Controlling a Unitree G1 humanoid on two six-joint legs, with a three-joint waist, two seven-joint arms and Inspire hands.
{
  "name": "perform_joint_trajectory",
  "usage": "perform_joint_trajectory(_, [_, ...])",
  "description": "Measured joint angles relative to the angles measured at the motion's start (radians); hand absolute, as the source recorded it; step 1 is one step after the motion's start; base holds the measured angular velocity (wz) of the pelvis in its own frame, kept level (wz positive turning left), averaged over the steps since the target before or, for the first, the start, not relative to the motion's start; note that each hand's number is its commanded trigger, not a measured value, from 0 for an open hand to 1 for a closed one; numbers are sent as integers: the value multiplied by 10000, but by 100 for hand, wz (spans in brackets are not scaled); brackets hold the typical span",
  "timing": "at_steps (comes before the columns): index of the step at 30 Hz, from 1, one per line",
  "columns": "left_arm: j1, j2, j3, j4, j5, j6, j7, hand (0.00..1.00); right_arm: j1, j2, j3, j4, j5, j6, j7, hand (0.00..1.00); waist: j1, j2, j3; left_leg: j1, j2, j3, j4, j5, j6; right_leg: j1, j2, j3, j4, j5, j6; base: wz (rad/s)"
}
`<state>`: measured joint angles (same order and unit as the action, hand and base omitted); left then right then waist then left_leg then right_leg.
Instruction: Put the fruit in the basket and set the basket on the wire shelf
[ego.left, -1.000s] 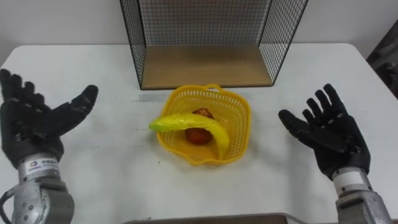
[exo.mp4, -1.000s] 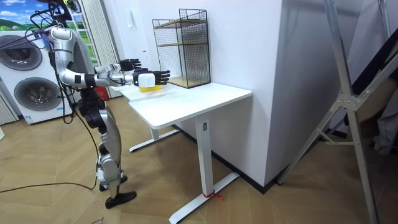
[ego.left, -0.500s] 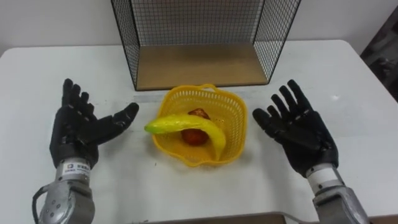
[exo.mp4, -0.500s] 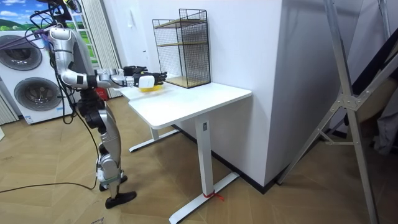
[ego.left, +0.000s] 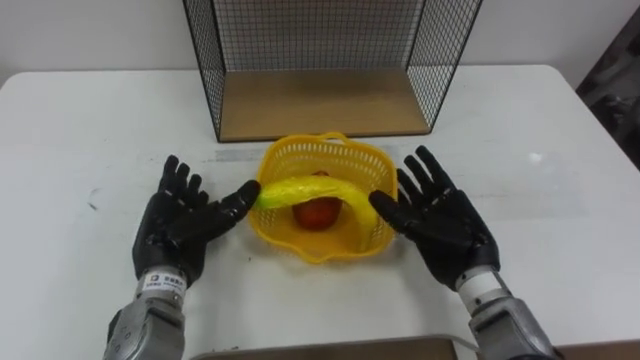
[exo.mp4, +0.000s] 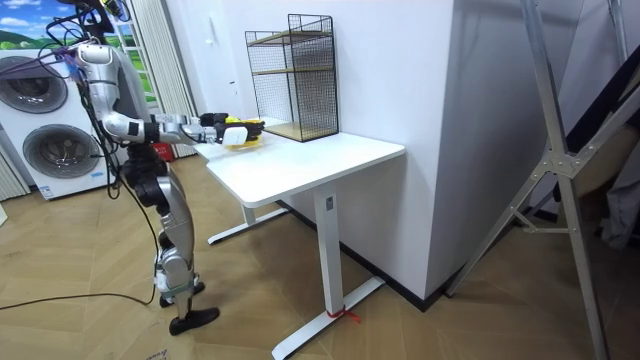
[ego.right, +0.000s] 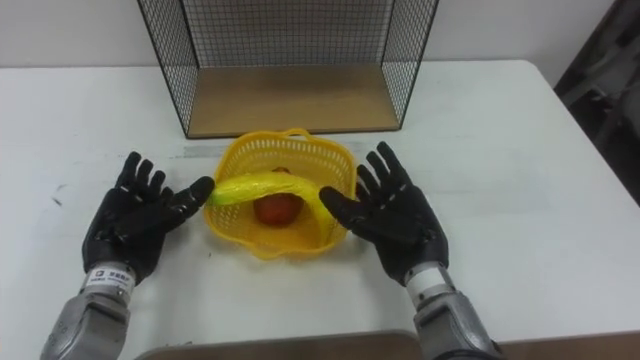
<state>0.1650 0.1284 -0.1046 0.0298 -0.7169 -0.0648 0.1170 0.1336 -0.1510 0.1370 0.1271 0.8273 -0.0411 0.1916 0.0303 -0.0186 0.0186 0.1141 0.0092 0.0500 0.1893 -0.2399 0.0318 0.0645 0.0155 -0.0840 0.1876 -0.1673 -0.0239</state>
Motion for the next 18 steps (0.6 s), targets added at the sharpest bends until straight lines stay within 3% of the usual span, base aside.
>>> perform_joint_trajectory(6, [3,-39,6,0,-79,267,-75,0,49,65,1,72,2,130,205,0,-3,42,-47,16,-1,16,5,1,0,12,-63,18,-15,0,0,0])
perform_joint_trajectory(11, [4,-8,-221,0,-600,389,-122,0,49,72,68,224,4,176,210,0,-13,74,-142,37,1,16,10,1,0,31,-63,17,-11,1,-1,0])
perform_joint_trajectory(18, [12,68,-573,55,-1747,412,-202,0,52,58,425,706,14,202,250,0,-38,52,-135,17,1,22,90,1,0,22,-73,12,70,4,-6,0])
